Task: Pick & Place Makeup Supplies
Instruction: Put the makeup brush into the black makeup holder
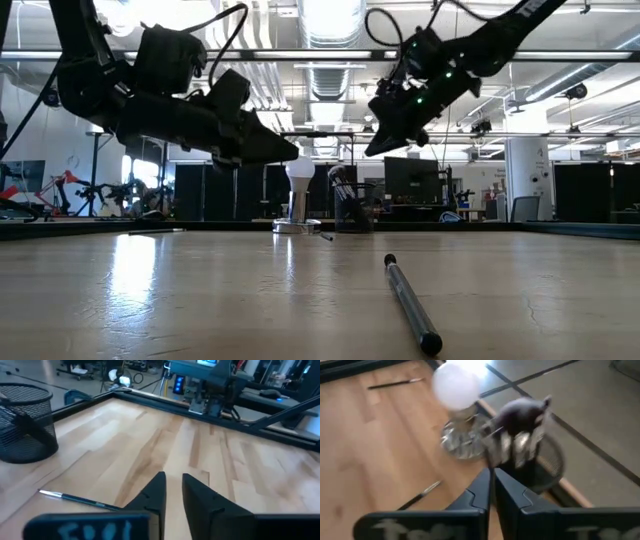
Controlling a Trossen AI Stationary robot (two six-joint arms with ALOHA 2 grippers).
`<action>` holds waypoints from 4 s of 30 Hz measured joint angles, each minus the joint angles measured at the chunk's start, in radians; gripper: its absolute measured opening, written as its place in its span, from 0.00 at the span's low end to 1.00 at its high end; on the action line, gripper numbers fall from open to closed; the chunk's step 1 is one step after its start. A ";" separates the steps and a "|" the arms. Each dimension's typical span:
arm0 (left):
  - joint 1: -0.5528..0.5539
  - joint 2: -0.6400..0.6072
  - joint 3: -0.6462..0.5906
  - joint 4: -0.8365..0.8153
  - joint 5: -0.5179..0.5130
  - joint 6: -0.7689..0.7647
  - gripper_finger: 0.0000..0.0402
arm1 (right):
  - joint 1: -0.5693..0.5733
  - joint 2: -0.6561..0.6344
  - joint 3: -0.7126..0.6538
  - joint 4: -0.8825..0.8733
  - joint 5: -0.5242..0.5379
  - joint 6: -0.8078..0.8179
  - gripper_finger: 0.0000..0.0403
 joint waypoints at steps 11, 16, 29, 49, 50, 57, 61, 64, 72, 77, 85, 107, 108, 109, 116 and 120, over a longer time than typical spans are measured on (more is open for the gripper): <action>0.001 0.000 -0.004 0.014 -0.002 0.024 0.05 | 0.322 -0.203 -0.253 -0.013 0.084 0.199 0.03; 0.001 0.000 -0.004 0.011 0.009 0.022 0.05 | 0.471 -0.230 -0.272 -0.076 0.071 0.197 0.03; 0.001 0.000 -0.005 -0.002 0.018 0.010 0.05 | 0.659 -0.019 -0.156 -0.083 -0.255 -0.029 0.22; 0.001 0.000 -0.005 -0.012 0.010 0.002 0.05 | 0.712 0.362 0.207 -0.347 -0.355 -0.426 0.26; 0.001 0.000 -0.005 -0.012 0.010 0.002 0.05 | 0.717 0.366 0.212 -0.346 -0.356 -0.431 0.26; 0.001 0.000 -0.004 -0.021 0.009 0.017 0.05 | 0.743 0.414 0.220 -0.345 -0.362 -0.474 0.24; 0.001 0.000 -0.004 -0.021 0.009 0.020 0.05 | 0.744 0.428 0.221 -0.335 -0.362 -0.474 0.24; 0.001 0.000 -0.004 -0.021 0.009 0.035 0.05 | 0.745 0.428 0.221 -0.337 -0.361 -0.474 0.24; 0.001 0.000 -0.004 -0.021 0.009 0.057 0.05 | 0.744 0.426 0.218 -0.345 -0.358 -0.471 0.09; 0.001 0.000 -0.004 -0.021 0.009 0.054 0.05 | 0.744 0.420 0.218 -0.372 -0.345 -0.459 0.02; 0.001 0.000 -0.002 -0.036 0.038 -0.092 0.05 | 0.741 0.370 0.214 -0.482 -0.207 -0.450 0.02; -0.084 -0.001 0.172 -0.573 0.405 -0.402 0.29 | 0.678 0.230 0.221 -0.523 0.149 -0.534 0.02; -0.086 -0.002 0.181 -0.600 0.405 -0.402 0.30 | 0.679 0.230 0.221 -0.521 0.161 -0.537 0.02; -0.088 -0.002 0.190 -0.629 0.405 -0.402 0.31 | 0.679 0.230 0.221 -0.519 0.171 -0.539 0.02; -0.099 -0.002 0.213 -0.725 0.396 -0.402 0.32 | 0.679 0.230 0.221 -0.504 0.213 -0.544 0.02; -0.102 -0.002 0.213 -0.727 0.395 -0.403 0.32 | 0.677 0.229 0.221 -0.485 0.218 -0.546 0.02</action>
